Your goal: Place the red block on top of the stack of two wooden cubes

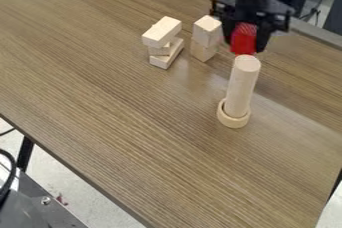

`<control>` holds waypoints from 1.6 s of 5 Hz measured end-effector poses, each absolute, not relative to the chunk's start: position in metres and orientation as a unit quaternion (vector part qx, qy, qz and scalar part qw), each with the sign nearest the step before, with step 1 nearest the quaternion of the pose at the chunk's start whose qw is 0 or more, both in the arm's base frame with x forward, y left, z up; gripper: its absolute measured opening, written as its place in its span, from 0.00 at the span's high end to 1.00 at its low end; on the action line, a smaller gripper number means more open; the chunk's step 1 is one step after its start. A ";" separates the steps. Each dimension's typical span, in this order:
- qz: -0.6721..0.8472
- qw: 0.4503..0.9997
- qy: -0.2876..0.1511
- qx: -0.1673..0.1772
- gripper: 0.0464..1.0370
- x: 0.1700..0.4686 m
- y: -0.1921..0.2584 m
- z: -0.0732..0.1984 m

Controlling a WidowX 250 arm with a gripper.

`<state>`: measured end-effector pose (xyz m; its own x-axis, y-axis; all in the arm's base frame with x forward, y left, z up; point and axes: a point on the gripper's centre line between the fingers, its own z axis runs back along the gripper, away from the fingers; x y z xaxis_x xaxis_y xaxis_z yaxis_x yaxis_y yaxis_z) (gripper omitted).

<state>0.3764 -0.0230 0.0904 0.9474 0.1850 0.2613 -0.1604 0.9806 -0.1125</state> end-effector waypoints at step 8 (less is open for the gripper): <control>-0.075 0.993 -0.090 -0.013 0.44 0.389 0.020 0.105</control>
<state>0.3891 0.0198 0.1050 0.9725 -0.1473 0.1801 0.1520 0.9883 -0.0123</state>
